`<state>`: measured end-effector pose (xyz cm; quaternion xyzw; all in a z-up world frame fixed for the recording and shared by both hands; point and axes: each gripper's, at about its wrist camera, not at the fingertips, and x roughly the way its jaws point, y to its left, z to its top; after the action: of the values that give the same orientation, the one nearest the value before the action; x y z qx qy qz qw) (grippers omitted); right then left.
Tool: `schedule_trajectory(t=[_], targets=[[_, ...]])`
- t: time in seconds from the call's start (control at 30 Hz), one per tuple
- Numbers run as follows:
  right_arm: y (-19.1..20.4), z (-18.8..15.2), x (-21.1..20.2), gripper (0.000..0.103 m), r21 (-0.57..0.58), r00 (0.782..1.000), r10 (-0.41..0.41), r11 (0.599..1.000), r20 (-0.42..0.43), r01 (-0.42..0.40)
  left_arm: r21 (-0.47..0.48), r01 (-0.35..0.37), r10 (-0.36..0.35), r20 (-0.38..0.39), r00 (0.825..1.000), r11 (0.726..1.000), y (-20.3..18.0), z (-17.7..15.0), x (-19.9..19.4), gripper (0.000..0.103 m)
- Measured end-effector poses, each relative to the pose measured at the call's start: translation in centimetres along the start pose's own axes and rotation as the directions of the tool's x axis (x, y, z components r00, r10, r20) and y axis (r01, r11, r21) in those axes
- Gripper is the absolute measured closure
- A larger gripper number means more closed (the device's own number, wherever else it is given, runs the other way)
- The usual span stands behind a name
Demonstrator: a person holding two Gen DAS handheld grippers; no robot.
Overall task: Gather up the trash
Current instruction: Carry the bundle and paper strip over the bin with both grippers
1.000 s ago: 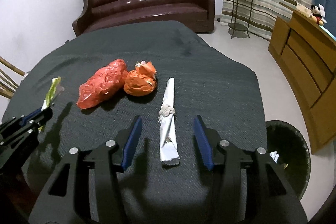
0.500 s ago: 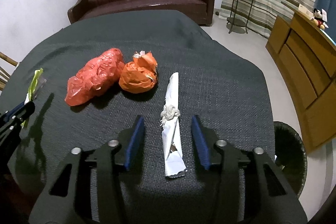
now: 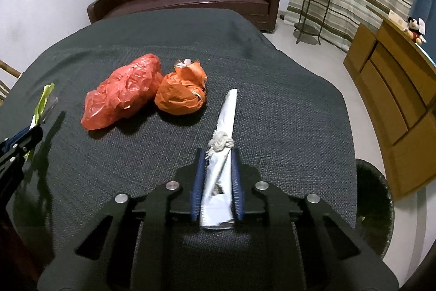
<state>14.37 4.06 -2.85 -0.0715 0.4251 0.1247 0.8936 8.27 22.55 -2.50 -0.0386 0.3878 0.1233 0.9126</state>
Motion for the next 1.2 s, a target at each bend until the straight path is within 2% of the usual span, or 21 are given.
schedule_trajectory(t=[0.3, 0.57, 0.9, 1.2], targets=[[-0.6, -0.4, -1.1, 0.087, 0.021, 0.999, 0.03, 0.999, 0.015, -0.03, -0.003, 0.009, -0.009, 0.011, 1.0, 1.0, 0.0, -0.1, -0.3, 0.083], [-1.8, -1.9, -3.4, 0.087, 0.047, 0.997, 0.048, 0.998, 0.054, -0.051, 0.022, 0.048, -0.049, 0.044, 0.998, 0.999, -1.3, -0.7, -2.0, 0.083], [-6.1, -4.3, -6.6, 0.087, 0.107, 0.995, 0.003, 0.994, 0.097, -0.013, 0.096, 0.124, -0.131, 0.07, 0.989, 0.988, -5.8, -1.4, -4.2, 0.083], [-11.8, -6.8, -8.7, 0.086, 0.184, 0.991, -0.074, 0.982, 0.108, 0.053, 0.193, 0.206, -0.223, 0.068, 0.972, 0.959, -11.5, -2.5, -5.5, 0.083]])
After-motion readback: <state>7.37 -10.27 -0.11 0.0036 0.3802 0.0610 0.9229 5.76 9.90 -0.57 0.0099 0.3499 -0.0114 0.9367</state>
